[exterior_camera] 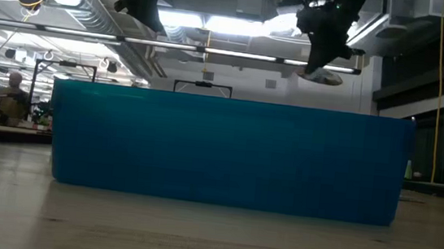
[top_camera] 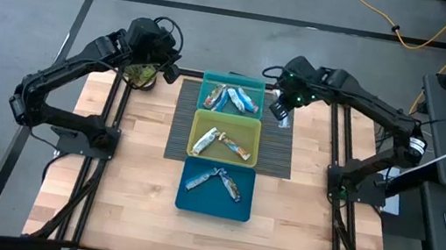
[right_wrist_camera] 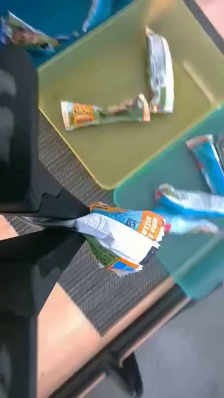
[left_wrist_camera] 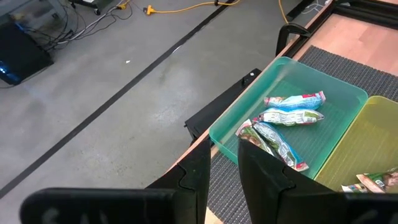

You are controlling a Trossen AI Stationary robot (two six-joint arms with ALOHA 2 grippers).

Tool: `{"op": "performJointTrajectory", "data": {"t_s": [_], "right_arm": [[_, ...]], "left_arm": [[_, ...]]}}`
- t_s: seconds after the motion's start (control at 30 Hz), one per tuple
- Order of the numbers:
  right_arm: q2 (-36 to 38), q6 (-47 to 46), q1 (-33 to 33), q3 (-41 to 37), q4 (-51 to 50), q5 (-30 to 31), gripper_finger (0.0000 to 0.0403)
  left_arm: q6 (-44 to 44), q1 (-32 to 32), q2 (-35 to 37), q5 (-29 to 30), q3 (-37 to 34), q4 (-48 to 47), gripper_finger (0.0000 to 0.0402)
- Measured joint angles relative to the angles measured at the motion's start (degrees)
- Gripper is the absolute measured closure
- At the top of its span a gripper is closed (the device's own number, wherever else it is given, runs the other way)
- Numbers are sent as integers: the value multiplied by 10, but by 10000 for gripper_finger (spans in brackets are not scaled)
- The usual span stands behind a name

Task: Pick and place Granola Bars by type
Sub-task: Put the yellow granola bar into the yellow bin

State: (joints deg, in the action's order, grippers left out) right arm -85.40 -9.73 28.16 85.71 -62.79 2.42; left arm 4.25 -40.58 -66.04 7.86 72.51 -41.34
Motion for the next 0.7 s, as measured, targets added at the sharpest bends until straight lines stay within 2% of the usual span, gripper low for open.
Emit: {"op": "performJointTrajectory", "data": {"t_s": [0.17,0.27,0.5,0.7], "right_arm": [[-26,25,-9,1,43,-54,378],[-66,30,-29,35,61,-80,382],[-167,103,-79,159,39,-68,373],[-212,143,-96,142,43,-69,382]], "left_arm": [[0,0,0,0,0,0,327],[0,0,0,0,0,0,327],[0,0,0,-13,0,0,327],[0,0,0,-14,0,0,327]]}}
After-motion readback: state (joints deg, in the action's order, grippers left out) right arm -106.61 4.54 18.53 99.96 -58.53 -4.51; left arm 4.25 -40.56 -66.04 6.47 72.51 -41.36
